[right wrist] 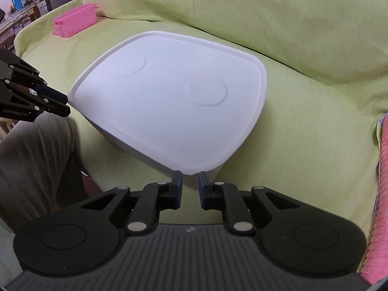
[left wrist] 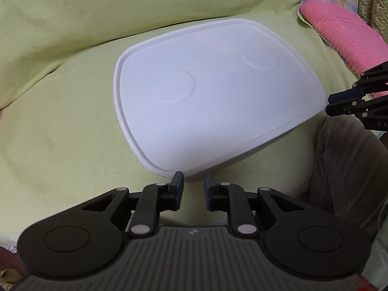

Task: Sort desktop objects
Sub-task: 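Press the lid down onto the bin rim with both grippers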

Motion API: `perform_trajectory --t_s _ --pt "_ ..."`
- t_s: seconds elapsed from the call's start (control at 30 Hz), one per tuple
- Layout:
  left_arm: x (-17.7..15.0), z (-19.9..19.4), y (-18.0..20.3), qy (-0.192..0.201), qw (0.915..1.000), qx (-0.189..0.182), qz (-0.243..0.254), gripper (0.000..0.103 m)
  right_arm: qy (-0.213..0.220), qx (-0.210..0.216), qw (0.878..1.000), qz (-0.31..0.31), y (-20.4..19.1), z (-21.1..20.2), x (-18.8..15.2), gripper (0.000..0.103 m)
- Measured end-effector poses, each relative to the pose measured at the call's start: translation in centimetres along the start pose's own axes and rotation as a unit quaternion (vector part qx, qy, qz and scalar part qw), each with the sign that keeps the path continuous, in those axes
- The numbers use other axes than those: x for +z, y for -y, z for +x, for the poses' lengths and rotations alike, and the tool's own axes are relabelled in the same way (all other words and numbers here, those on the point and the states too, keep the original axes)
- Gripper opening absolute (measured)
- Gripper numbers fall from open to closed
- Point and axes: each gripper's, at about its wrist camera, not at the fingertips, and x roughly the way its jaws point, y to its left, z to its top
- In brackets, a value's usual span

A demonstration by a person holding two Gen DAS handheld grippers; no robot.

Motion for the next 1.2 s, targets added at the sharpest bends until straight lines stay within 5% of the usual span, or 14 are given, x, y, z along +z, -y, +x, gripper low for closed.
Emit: perform_trajectory --t_s 0.83,0.93,1.2 --pt "-0.8 -0.5 0.4 -0.004 0.9999 0.007 -0.011 0.024 0.020 0.004 0.999 0.038 0.6 -0.4 0.1 0.013" --pt "-1.0 -0.7 0.6 -0.002 0.9998 0.011 -0.014 0.039 0.025 0.005 0.999 0.043 0.8 -0.5 0.2 0.013" --pt "-1.0 -1.3 0.8 0.009 0.9995 0.021 -0.024 0.048 0.033 0.005 0.998 0.052 0.7 -1.0 -0.1 0.023"
